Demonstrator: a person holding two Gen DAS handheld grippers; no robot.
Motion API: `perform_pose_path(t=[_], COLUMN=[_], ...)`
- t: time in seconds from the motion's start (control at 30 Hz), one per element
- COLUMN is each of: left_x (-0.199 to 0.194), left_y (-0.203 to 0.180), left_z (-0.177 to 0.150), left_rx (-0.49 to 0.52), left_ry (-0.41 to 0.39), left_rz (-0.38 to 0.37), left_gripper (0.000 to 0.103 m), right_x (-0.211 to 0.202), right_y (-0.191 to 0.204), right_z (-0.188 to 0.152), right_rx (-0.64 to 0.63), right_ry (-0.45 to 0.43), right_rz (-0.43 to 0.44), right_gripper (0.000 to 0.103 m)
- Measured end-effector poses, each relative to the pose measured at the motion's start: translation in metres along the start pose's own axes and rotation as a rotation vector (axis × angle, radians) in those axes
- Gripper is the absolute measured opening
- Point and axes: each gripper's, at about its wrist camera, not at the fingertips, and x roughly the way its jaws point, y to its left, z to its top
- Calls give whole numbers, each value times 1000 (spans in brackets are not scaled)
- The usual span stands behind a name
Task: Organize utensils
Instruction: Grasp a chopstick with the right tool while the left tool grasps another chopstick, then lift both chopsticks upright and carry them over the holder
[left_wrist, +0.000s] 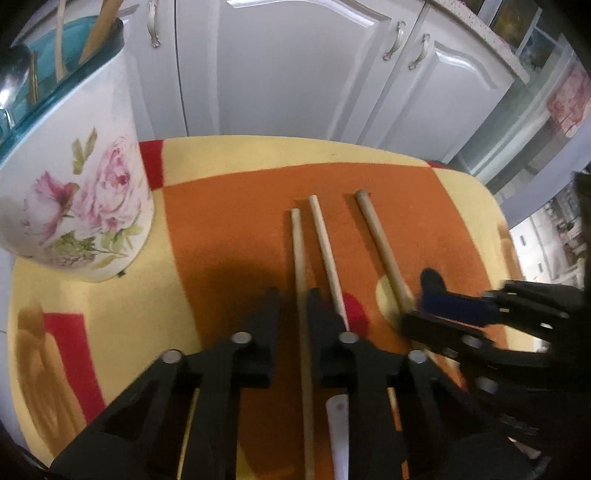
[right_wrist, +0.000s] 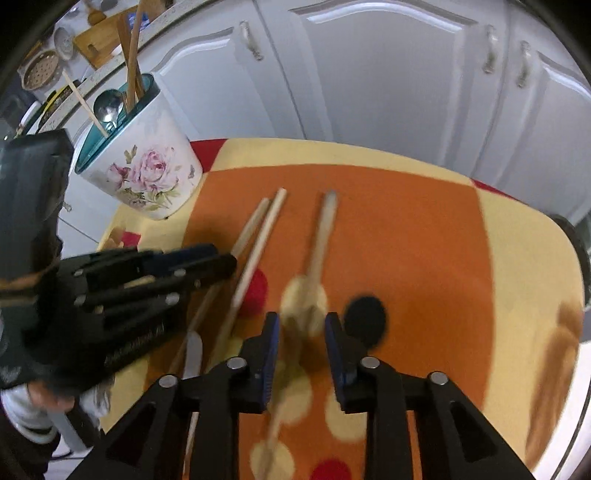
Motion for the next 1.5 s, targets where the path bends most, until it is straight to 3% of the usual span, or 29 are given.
perform_pose_path(t=[0.07,0.2,0.37,0.4,0.47,0.5,0.57,0.67,0.73,0.8,0.83,0.9,0.97,1.2,1.5], left_x=[-2,-12,-25,-27,-27,-26,-22,-14,-11,-8,-7,-8,-17,-86,-155], left_y=[2,10,21,22,23,23,24,23,17,10,9,13,22,35,34], left_z=[-3,-16,-36,-37,-35,-33,-25,-18,-16,-15,-15,-15,-16,-22,-39], left_rx=[1,3,22,22,14,9,-19,-30,-1,39,56,43,-2,-57,-45], left_ry=[-2,13,40,43,46,46,39,35,12,-5,-14,-9,-11,-157,-276], left_rz=[-2,-17,-23,-22,-11,-3,18,22,47,69,76,54,8,-63,-94], left_gripper=[7,4,4,4,9,12,27,29,29,24,8,5,5,5,4], right_x=[8,-1,-12,-12,-10,-9,-5,9,14,19,20,20,7,-64,-131], right_y=[3,2,-6,-7,-5,-4,2,6,8,12,13,14,11,10,36], right_z=[1,-14,-38,-38,-31,-27,-15,1,10,17,20,22,19,6,-7], right_rx=[-27,-25,-27,-24,-18,-20,-30,-33,-45,-75,-79,-81,-79,-56,-100], right_ry=[8,33,81,81,62,56,47,38,12,1,4,11,-3,-126,-274], right_rz=[-22,20,36,32,8,-1,-2,0,-16,-37,-33,-22,-8,67,120], right_gripper=[10,7,7,11,25,26,26,26,15,8,8,8,8,8,7])
